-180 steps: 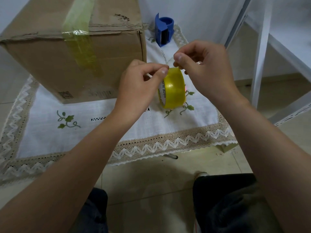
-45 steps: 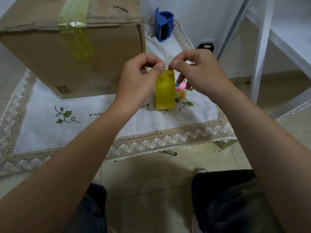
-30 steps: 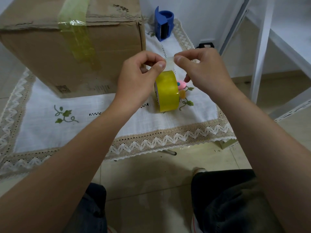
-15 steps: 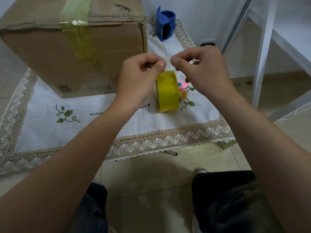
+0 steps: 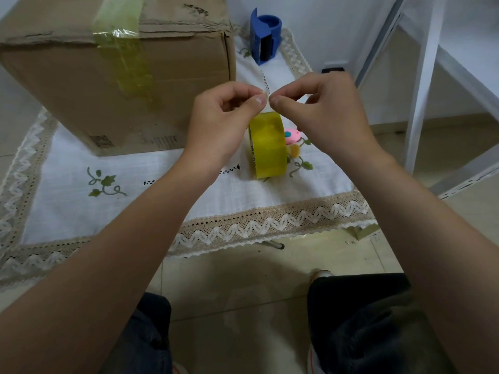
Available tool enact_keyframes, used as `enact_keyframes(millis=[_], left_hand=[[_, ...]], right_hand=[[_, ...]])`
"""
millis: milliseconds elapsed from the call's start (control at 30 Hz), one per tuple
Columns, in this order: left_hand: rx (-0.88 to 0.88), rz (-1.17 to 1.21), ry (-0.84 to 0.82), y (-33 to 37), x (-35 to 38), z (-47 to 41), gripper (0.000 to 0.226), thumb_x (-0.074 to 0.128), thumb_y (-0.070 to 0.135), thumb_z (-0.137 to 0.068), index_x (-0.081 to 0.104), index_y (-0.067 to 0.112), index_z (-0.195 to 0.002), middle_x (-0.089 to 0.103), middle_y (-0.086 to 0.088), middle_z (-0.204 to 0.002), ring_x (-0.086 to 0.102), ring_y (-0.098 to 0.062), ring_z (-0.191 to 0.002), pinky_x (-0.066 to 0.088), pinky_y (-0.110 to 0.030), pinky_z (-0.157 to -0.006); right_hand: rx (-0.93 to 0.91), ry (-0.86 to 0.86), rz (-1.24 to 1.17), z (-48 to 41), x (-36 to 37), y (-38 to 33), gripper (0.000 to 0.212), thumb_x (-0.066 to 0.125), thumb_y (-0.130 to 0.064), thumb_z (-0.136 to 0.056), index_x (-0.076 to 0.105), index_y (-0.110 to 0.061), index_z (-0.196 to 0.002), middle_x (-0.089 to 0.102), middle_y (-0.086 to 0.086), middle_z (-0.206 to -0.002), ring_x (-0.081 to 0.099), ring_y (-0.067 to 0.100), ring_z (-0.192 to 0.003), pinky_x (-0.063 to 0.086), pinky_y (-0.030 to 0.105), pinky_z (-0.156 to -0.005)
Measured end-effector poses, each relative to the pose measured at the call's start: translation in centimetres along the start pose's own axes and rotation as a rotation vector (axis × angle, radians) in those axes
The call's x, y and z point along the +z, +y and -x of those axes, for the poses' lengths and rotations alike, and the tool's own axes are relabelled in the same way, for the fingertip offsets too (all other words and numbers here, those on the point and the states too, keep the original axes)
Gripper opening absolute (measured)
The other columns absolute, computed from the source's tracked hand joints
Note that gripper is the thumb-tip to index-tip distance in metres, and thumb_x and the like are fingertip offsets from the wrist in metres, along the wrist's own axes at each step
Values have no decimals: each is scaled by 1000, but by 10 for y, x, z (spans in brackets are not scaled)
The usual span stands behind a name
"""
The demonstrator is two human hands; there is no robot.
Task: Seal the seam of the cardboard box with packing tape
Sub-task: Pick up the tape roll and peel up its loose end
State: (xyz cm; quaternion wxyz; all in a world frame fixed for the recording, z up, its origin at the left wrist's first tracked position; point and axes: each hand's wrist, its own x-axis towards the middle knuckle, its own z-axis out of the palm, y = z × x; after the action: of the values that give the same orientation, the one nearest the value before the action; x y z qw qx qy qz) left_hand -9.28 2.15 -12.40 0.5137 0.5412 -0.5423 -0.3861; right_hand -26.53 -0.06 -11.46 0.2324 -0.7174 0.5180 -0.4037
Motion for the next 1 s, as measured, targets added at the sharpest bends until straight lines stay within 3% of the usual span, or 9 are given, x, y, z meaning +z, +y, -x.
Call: enact_keyframes(millis=[200,367,533,667,800,900,1000], left_hand=[[50,-2,10,-2,0,-2,6,74,16,-93,77,21,-91,68,18,-63,60,-6,-68,52,-26,-71],[75,-10,-1,-5,-1,-3,9,75,18,-92,78,25,-90,72,18,-71,63,-4,-74,56,-30,-74],[131,-32,3,-6,-1,-3,7,77,14,-90,80,20,-93,77,12,-84,71,-5,-85,57,-22,-79],[81,-33,80,-7,-1,-2,10,81,19,-87,74,17,-94,73,7,-83,69,-5,-80,55,-18,-73],[-79,-133,36,-4,-6,-2,26,70,39,-95,70,15,-87,68,14,-60,57,1,-54,46,-18,-56],[-207,-197,-90,-3,-4,2,38,69,48,-94,67,11,-104,71,11,-70,59,0,-52,44,-16,-47],[-257,-138,-144,-2,-1,5,40,75,39,-92,56,17,-119,75,7,-90,71,-3,-69,52,-22,-54]], right_hand=[[10,-42,-32,2,-2,-4,7,75,-23,-91,82,-24,-92,67,-13,-81,58,-11,-59,39,4,-51],[-10,-60,-15,1,-1,-2,7,80,-28,-89,84,-25,-94,65,-16,-77,57,-12,-62,37,5,-57],[12,-82,20,0,-1,-2,5,76,-29,-92,81,-30,-90,64,-17,-82,56,-16,-65,36,3,-59],[84,-91,41,-2,-1,-1,10,74,-31,-95,77,-31,-86,66,-16,-91,57,-15,-66,37,6,-62],[124,-103,-13,0,-3,-3,11,71,-26,-99,77,-20,-92,65,-10,-100,57,-17,-61,42,4,-49],[111,-102,42,-1,-1,-1,12,71,-32,-98,76,-30,-87,67,-15,-96,57,-10,-70,38,10,-66],[133,-96,10,-2,0,-1,13,72,-32,-96,76,-31,-84,66,-14,-101,56,-4,-79,40,19,-78]])
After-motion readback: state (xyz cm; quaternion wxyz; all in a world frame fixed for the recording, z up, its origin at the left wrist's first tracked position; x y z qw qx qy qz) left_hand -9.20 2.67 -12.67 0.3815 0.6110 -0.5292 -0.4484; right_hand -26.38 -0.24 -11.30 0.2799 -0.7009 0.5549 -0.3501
